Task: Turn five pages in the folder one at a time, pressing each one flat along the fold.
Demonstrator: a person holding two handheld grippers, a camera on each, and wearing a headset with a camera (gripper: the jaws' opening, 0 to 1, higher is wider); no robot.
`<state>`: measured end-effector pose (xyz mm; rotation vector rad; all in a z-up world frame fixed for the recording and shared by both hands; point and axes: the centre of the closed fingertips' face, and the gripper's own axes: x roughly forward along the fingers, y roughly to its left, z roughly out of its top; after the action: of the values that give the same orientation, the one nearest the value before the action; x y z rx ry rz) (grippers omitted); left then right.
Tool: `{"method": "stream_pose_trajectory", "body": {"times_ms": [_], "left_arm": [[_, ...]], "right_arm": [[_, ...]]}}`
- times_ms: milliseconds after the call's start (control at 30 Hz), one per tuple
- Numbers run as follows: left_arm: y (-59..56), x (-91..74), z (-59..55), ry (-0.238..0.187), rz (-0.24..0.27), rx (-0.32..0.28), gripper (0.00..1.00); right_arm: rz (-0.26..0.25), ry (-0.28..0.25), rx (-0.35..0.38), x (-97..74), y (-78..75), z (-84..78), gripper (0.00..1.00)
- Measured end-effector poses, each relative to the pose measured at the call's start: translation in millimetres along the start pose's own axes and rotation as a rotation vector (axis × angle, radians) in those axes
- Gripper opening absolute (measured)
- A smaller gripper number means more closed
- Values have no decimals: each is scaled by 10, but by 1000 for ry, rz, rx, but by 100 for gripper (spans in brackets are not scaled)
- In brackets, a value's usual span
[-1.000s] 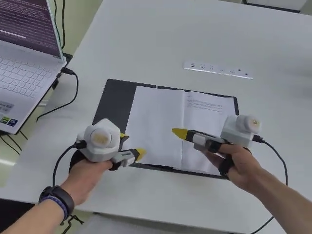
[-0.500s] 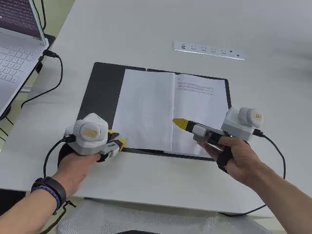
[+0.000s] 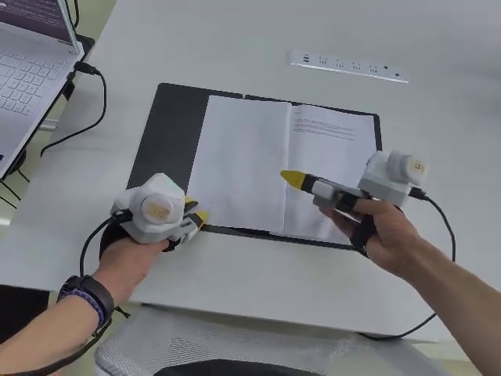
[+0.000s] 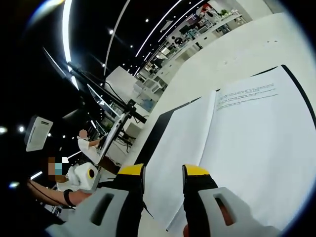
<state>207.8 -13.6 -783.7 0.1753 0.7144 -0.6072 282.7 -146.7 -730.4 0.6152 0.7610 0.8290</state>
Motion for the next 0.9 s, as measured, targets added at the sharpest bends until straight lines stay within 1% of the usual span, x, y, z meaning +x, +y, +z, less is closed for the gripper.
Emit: {"method": "stream_pose_trajectory", "body": {"times_ms": [67, 167, 333, 467, 567, 667, 767, 833, 900], "left_arm": [[33, 11, 1, 1, 1, 0, 16], [35, 13, 4, 3, -1, -5, 16], [50, 23, 2, 6, -5, -10, 16], [64, 33, 0, 6, -5, -21, 16], [67, 39, -2, 6, -2, -32, 16], [67, 45, -2, 6, -1, -39, 16], [71, 51, -5, 7, -2, -40, 16], [77, 56, -7, 7, 0, -39, 15], [87, 58, -4, 6, 2, -49, 14]], "right_arm": [[5, -2, -5, 53, -26, 62, 28], [5, -12, -13, 138, -79, 170, 25], [-5, -21, -33, 255, -179, 254, 17], [-10, -30, -39, 324, -171, 263, 12], [-21, -32, -50, 373, -206, 263, 7], [-30, -32, -56, 409, -247, 269, 4], [-18, -35, -31, 434, -252, 265, 0], [-27, -22, -46, 453, -277, 231, 0], [-28, -11, -54, 464, -293, 196, 0]]}}
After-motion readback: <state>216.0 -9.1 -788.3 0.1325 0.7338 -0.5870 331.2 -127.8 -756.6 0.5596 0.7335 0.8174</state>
